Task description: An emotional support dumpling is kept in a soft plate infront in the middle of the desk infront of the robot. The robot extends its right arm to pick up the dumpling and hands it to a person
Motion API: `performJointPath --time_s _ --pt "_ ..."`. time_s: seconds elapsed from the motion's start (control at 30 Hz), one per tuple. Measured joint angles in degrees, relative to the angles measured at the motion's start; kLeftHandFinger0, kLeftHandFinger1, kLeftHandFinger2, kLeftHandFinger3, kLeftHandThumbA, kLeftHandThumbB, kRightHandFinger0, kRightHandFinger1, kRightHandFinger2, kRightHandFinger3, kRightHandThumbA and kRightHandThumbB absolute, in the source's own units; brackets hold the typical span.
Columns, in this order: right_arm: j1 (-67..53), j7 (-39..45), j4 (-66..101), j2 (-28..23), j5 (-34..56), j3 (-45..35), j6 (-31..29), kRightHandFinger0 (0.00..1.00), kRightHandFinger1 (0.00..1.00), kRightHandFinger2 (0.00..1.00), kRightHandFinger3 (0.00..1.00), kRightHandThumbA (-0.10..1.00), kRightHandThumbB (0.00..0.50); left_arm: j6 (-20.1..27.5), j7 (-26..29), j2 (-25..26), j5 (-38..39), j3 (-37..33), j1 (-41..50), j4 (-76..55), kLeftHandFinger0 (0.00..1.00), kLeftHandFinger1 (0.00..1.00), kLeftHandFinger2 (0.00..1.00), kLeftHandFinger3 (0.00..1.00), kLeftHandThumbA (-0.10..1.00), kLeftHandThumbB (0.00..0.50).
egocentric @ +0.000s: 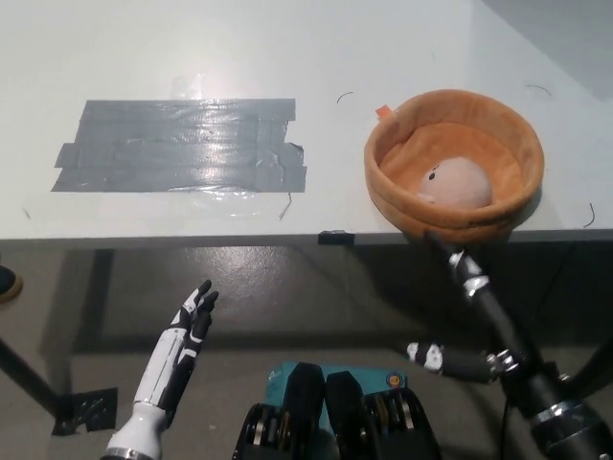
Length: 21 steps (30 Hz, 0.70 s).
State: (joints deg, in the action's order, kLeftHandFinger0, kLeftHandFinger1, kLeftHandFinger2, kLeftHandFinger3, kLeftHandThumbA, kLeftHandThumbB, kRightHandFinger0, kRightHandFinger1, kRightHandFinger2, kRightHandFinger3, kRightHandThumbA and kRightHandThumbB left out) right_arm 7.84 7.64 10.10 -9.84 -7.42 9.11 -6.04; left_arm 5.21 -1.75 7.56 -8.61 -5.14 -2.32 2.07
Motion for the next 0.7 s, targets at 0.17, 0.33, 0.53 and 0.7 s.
performJointPath --time_s 0.17,0.33,0.53,0.7 --pt "5.76 1.42 9.09 -4.34 0.15 -3.11 5.66 1.00 1.00 1.00 1.00 1.00 0.306 -0.04 0.00 0.05 -0.03 0.01 -0.21 -0.01 1.00 1.00 1.00 1.00 1.00 0.055" --pt "13.99 3.58 10.63 -10.48 0.25 -4.34 11.97 1.00 1.00 1.00 1.00 1.00 0.292 -0.18 -0.01 0.04 -0.03 0.00 -0.25 0.00 1.00 1.00 1.00 1.00 1.00 0.024" --pt "25.39 7.84 6.93 -16.49 -0.37 -2.56 19.43 1.00 1.00 1.00 1.00 1.00 0.326 -0.24 -0.01 0.09 -0.07 0.00 -0.67 0.00 1.00 1.00 1.00 1.00 1.00 0.028" --pt "35.81 11.95 -2.86 -19.57 -2.13 2.56 23.92 1.00 1.00 1.00 1.00 1.00 0.342 -0.34 -0.02 0.10 -0.21 -0.02 -1.37 -0.01 1.00 1.00 1.00 1.00 1.00 0.035"
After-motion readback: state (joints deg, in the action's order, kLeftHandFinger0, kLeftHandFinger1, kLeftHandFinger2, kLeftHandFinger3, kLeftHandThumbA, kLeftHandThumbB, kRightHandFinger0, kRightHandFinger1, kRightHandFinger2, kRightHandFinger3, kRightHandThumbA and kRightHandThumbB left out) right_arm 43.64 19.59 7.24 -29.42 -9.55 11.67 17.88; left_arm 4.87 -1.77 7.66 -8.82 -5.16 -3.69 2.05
